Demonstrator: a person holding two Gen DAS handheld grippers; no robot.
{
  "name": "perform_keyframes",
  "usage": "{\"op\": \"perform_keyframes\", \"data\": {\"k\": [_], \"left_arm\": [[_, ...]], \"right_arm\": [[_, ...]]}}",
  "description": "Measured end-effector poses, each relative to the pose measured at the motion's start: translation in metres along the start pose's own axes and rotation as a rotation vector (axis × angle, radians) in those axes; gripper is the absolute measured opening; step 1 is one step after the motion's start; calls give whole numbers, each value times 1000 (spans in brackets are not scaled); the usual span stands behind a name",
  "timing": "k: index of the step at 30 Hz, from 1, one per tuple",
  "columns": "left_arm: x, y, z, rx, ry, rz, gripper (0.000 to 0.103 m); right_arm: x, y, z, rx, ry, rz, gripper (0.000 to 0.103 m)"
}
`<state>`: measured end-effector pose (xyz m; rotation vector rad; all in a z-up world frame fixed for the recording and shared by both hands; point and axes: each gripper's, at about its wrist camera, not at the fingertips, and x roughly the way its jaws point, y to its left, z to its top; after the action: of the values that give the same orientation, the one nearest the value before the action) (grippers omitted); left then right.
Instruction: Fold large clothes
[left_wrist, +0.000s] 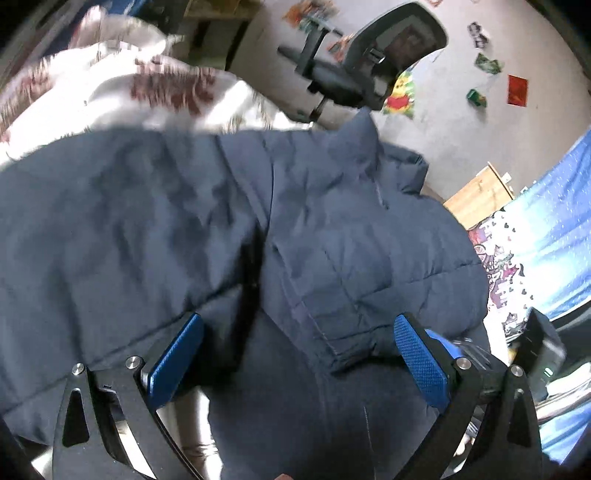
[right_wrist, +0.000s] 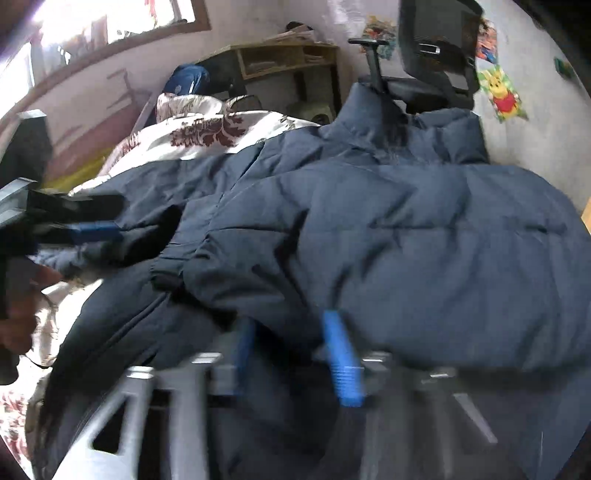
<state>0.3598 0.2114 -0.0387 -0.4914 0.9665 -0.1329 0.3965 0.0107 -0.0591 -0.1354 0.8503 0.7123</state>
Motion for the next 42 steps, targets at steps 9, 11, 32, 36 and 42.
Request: {"op": "perform_keyframes", "data": {"k": [9, 11, 32, 36, 42], "left_arm": [[38, -30, 4, 121, 58, 62, 35], [48, -31, 0, 132, 73, 110, 28], [68, -10, -16, 233, 55, 401, 0], [52, -4, -18, 188, 24, 343, 0], [6, -5, -40, 112, -53, 175, 16]], "right_arm": [[-80, -57, -56, 182, -96, -94, 78], [-92, -71, -63, 216, -115, -140, 78], [-1, -125, -6, 165, -12, -299, 88], [10, -117, -15, 115, -32, -363, 93], [8, -114, -23, 114, -84, -368, 103]]}}
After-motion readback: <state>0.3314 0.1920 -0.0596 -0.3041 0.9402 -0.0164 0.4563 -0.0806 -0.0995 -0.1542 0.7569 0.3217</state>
